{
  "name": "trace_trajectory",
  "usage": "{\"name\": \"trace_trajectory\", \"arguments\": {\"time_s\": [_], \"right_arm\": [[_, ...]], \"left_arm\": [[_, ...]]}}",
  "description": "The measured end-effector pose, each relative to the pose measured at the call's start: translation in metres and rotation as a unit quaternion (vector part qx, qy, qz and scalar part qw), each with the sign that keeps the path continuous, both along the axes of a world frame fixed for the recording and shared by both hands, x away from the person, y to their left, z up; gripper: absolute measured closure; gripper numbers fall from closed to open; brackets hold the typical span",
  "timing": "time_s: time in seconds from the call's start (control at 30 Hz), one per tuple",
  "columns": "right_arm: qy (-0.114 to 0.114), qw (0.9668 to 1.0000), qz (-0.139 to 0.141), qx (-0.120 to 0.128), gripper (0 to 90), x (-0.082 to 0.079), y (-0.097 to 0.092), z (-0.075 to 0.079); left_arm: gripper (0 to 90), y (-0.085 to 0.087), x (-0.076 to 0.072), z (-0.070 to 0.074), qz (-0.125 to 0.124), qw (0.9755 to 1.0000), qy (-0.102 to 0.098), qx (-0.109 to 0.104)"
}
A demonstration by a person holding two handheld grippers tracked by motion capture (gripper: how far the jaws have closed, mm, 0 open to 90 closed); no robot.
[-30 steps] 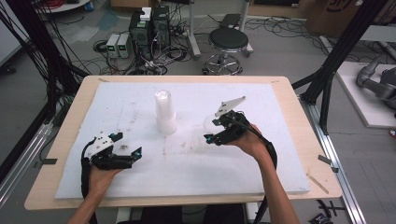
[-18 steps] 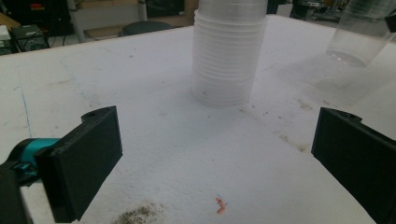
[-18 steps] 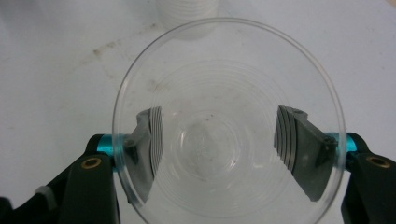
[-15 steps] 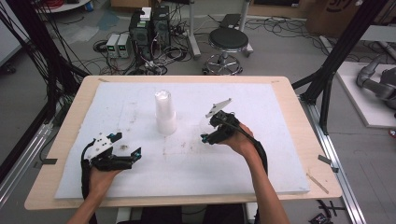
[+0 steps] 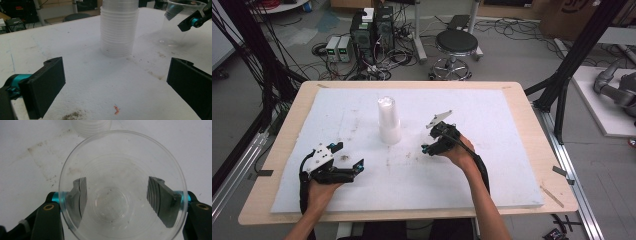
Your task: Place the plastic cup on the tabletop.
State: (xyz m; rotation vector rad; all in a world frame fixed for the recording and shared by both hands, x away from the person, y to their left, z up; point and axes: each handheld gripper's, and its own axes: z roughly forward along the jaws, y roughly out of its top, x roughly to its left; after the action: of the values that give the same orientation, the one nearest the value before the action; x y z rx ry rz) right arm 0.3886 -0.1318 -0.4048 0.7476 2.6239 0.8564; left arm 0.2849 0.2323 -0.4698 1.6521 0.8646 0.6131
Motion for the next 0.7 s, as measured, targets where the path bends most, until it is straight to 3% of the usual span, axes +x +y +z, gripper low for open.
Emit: {"name": "trace_trajectory", "arguments": {"time_s": [0.17, 0.27, 0.37, 0.47, 0.7], "right_arm": [[-0.003, 0.9999, -0.005, 0.010, 33.4, 0.001, -0.001, -0.003], [-0.002, 1.0000, -0.003, 0.009, 29.3, 0.001, -0.001, -0.003], [-0.003, 0.9999, -0.009, 0.005, 16.7, 0.002, 0.000, -0.009], [-0.002, 0.9999, -0.009, 0.010, 16.7, 0.001, -0.001, -0.014], [-0.013, 0.9985, -0.018, 0.050, 16.6, -0.010, -0.016, -0.019]], "left_arm": [[1.7, 0.001, 0.001, 0.000, -0.003, 1.0000, 0.004, -0.003], [1.8, 0.001, 0.001, 0.000, -0.004, 1.0000, 0.004, -0.003], [1.7, 0.002, 0.001, 0.000, -0.004, 1.0000, 0.003, -0.004], [1.7, 0.002, 0.001, 0.000, -0.005, 1.0000, 0.003, -0.005], [1.7, 0.004, 0.000, -0.001, -0.001, 0.9998, 0.002, -0.020]]}}
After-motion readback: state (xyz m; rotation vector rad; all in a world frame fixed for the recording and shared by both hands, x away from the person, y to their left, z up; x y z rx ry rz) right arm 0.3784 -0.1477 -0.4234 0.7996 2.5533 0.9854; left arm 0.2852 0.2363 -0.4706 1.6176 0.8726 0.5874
